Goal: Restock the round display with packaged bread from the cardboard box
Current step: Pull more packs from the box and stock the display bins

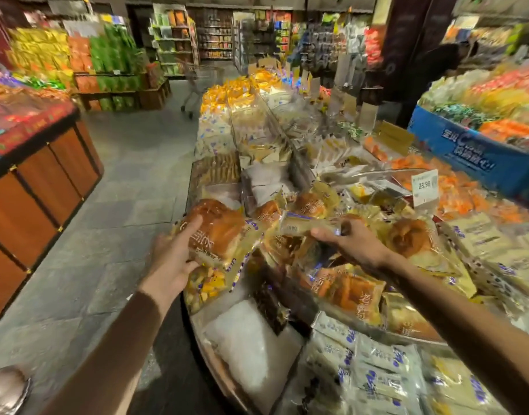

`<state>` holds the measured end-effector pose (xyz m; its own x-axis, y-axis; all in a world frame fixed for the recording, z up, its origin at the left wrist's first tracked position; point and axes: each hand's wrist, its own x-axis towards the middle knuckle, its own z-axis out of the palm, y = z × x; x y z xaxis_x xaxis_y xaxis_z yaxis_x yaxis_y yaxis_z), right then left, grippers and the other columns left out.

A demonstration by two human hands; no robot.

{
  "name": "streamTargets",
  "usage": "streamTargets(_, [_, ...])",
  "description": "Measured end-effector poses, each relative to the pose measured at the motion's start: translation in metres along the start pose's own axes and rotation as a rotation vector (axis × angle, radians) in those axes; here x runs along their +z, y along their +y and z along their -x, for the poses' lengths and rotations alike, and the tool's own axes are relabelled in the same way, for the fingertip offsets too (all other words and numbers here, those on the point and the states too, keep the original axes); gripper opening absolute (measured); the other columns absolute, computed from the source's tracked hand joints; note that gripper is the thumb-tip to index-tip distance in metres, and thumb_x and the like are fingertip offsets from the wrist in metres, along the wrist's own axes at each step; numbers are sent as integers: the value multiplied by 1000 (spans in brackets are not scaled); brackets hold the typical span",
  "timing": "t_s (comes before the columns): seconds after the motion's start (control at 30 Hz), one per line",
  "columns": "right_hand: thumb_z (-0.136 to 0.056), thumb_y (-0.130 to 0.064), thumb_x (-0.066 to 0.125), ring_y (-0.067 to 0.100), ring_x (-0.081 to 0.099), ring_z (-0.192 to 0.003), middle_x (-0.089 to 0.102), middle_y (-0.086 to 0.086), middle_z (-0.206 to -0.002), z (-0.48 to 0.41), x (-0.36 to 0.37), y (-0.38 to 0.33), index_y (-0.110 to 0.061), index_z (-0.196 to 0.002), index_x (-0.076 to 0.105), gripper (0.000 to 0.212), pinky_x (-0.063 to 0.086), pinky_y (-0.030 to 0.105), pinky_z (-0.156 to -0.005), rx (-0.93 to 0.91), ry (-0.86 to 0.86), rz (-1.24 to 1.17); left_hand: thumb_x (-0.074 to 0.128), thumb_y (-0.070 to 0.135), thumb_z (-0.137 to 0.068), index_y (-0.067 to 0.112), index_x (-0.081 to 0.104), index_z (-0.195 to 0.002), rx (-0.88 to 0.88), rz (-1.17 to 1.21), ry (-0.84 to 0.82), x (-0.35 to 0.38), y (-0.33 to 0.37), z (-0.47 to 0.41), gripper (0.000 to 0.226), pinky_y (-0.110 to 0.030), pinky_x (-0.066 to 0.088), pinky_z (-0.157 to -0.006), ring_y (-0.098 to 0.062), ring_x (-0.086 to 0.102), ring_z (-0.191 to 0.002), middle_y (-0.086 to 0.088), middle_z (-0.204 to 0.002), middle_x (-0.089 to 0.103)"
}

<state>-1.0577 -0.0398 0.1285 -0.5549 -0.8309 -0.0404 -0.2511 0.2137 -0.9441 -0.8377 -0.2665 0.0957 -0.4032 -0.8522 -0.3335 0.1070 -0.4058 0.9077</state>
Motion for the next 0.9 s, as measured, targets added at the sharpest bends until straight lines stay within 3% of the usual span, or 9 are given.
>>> streamTargets(0.07, [-88, -26, 69, 19, 75, -69, 77, 4, -81, -7, -22, 2, -7, -99, 71, 22, 57, 26, -52, 0, 75, 2, 94, 48, -51, 16, 52, -132, -117, 135, -18, 7, 0, -38, 96, -40, 58, -76, -20, 67, -100, -10, -120, 67])
streamTargets(0.13, [-85, -25, 68, 19, 75, -70, 77, 2, -80, -11, -38, 8, -10, -94, 72, 18, 59, 28, -53, 19, 152, -31, 81, 41, -75, 12, 55, -119, -219, 174, -22, 22, -8, -70, 59, -39, 54, -88, -24, 61, -105, -13, -118, 62])
streamTargets(0.3, [-80, -34, 70, 37, 73, -81, 78, 7, -92, -19, -57, 23, -20, -91, 79, 20, 62, 47, -67, 76, 299, -35, 71, 35, -89, 11, 58, -93, -414, 123, -103, 69, -47, -114, 27, -40, 44, -108, -26, 58, -95, -15, -92, 62])
streamTargets(0.33, [-78, -40, 74, 43, 71, -84, 77, 11, -94, -17, -58, 24, -20, -90, 79, 23, 60, 56, -70, 95, 330, -36, 70, 38, -89, 15, 58, -90, -446, 82, -144, 82, -56, -118, 26, -36, 43, -106, -23, 57, -97, -12, -93, 62])
streamTargets(0.4, [-68, -60, 82, 52, 67, -88, 74, 20, -100, -21, -61, 32, -7, -100, 72, 62, 53, 70, -75, 135, 386, -30, 70, 43, -88, 21, 61, -100, -480, 43, -236, 107, -68, -119, 27, -31, 44, -93, -18, 54, -109, -8, -108, 63])
streamTargets(0.47, [-57, -67, 84, 42, 72, -88, 74, 17, -104, -23, -64, 31, -1, -108, 66, 85, 57, 62, -76, 172, 419, -45, 69, 47, -87, 23, 61, -107, -501, 40, -283, 129, -82, -120, 32, -29, 43, -84, -18, 52, -114, -5, -110, 63])
streamTargets(0.57, [-63, -56, 84, 35, 74, -84, 76, 12, -102, -30, -62, 30, -3, -109, 68, 73, 59, 50, -73, 163, 462, -50, 64, 51, -90, 22, 56, -108, -504, 31, -300, 150, -101, -123, 36, -33, 41, -101, -22, 53, -123, -5, -115, 61])
streamTargets(0.77, [-80, -33, 70, 19, 74, -83, 77, 2, -94, -38, -59, 19, -11, -101, 71, 31, 58, 30, -63, 153, 467, -52, 73, 55, -81, 13, 50, -117, -151, -514, -215, 139, -129, -123, 60, -33, 44, -92, -24, 53, -104, -5, -118, 57])
streamTargets(0.9, [-80, -35, 69, 17, 73, -88, 77, -1, -93, -44, -57, 17, -9, -105, 70, 36, 59, 29, -67, 184, 477, -37, 86, 45, -71, 37, 24, -149, 284, -652, -345, 119, -139, -140, 100, -39, 27, -115, -18, 29, -141, 1, -157, 25])
